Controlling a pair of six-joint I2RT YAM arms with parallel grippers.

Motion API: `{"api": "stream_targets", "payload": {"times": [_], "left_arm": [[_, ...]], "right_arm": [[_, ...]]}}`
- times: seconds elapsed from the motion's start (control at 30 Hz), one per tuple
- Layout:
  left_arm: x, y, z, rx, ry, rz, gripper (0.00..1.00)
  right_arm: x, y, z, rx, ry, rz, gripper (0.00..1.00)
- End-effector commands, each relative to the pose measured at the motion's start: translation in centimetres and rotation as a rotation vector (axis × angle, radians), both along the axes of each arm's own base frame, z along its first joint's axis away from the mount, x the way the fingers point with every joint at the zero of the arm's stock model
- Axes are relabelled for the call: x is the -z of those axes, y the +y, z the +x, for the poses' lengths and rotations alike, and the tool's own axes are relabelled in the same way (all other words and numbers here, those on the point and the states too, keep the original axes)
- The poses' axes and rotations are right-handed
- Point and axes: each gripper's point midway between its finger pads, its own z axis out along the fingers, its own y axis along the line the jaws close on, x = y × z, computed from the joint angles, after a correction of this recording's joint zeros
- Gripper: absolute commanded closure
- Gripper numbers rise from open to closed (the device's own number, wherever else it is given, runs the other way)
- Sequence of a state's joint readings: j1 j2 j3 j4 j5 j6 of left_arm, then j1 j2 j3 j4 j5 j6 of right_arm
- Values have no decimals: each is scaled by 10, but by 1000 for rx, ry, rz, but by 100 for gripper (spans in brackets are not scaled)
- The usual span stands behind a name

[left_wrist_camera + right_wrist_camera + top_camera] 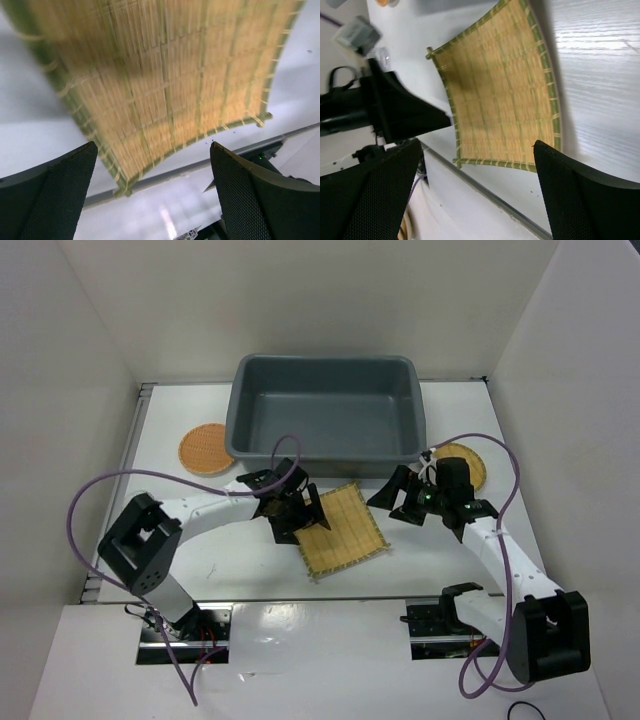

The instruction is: Place the mixed dishes into the plastic bin

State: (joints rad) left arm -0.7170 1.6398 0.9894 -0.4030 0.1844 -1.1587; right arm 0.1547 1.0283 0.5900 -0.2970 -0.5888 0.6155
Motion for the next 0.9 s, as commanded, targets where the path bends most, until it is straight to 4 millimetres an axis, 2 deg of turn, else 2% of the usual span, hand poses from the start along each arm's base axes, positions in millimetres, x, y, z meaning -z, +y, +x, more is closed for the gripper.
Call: {"api": "stream_targets", "payload": {"times": [0.0,0.13,0.17,0.23,0.27,0.3,0.37,0.4,0.5,0.57,0.6,0.73,0.83,0.87], "left_arm": [[-33,11,3,-51,-63,9,0],[-53,20,-9,-109,-74,-44,0],[-46,25,-17,-134,-45,-50,0],[-52,24,-23,-143,-61,-121,0],[-49,22,-30,-137,-43,-152,0],[-34,26,-38,-159,-20,-170,0],[-27,25,-44,-154,-28,-200,0],[-29,21,-42,-156,-45,-241,0],[-4,25,-46,-149,-24,-210,1],[-3,20,-40,-118,-37,-194,1],[9,19,-39,-119,-20,-177,1],[22,10,-39,-109,19,-191,1],[24,9,-37,-115,-6,-225,1],[19,3,-31,-112,-35,-254,1]], "right_arm": [[-4,-13,10,72,-31,-58,3],[3,-15,9,89,-3,-63,3],[10,-15,6,88,20,-67,3],[15,-12,2,85,61,-41,3],[22,-10,-4,70,101,-34,3],[24,-9,-4,78,120,-29,3],[32,-8,-8,78,166,-18,3],[38,-8,-11,87,197,-15,3],[53,-9,-14,105,251,-25,3],[57,-9,-15,112,276,-24,3],[63,-11,-15,119,296,-36,3],[76,-12,-18,124,333,-62,3],[88,-5,-26,102,368,-50,3],[87,-3,-24,100,367,-34,3]]}}
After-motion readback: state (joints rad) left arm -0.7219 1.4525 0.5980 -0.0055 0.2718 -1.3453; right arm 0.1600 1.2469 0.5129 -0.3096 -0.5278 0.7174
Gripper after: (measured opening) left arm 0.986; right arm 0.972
